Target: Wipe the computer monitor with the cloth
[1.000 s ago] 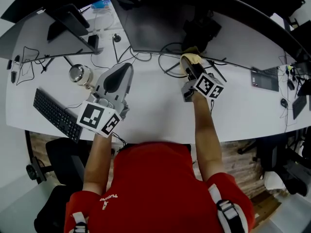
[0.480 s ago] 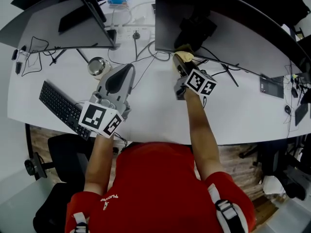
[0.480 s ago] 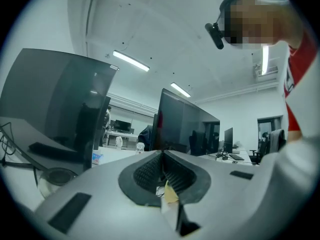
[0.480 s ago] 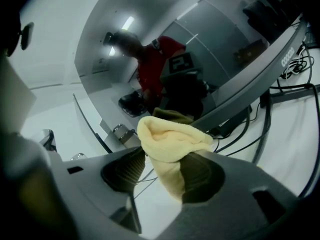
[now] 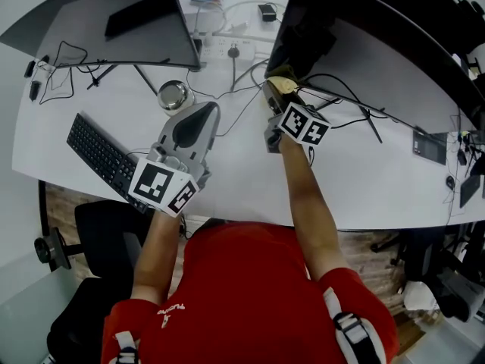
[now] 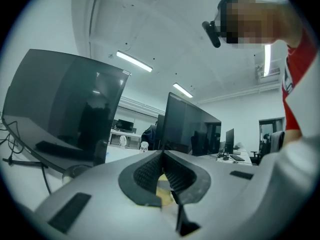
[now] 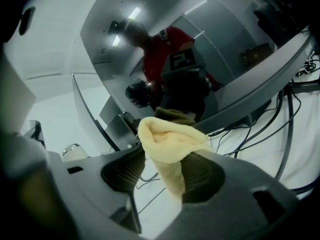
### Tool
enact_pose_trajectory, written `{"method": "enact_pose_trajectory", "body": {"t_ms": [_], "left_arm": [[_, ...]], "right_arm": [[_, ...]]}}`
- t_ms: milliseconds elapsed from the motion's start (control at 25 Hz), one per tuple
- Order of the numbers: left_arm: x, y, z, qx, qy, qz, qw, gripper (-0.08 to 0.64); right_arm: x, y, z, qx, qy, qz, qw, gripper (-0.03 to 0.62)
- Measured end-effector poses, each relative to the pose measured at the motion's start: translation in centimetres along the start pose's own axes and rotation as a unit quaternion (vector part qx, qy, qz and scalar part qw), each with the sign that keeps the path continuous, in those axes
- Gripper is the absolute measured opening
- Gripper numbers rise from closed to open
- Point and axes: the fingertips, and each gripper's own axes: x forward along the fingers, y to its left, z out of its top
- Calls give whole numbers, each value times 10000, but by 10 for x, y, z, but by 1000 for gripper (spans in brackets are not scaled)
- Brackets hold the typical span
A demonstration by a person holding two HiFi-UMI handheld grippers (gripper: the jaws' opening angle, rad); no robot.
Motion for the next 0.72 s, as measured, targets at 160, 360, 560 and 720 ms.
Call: {"method": "enact_pose_trajectory", "body": {"t_ms": [160,360,560,720], "left_arm": [[0,-2,2,-23,12,61,10000,12],[3,-11,2,52,39,229,9997,12],[-2,-16,-2,97,91,199,9997,12],[-8,-12,2,222,56,-99,9997,12]], "right_arm": [[12,16,-8,-238,319,-31,9992,212],[21,18,-22,-636,681,-403,9948,196],[17,17,-19,-1285,593,-1222,9824,190],[13,17,-19,-1579,421,-1842,9692,190]]}}
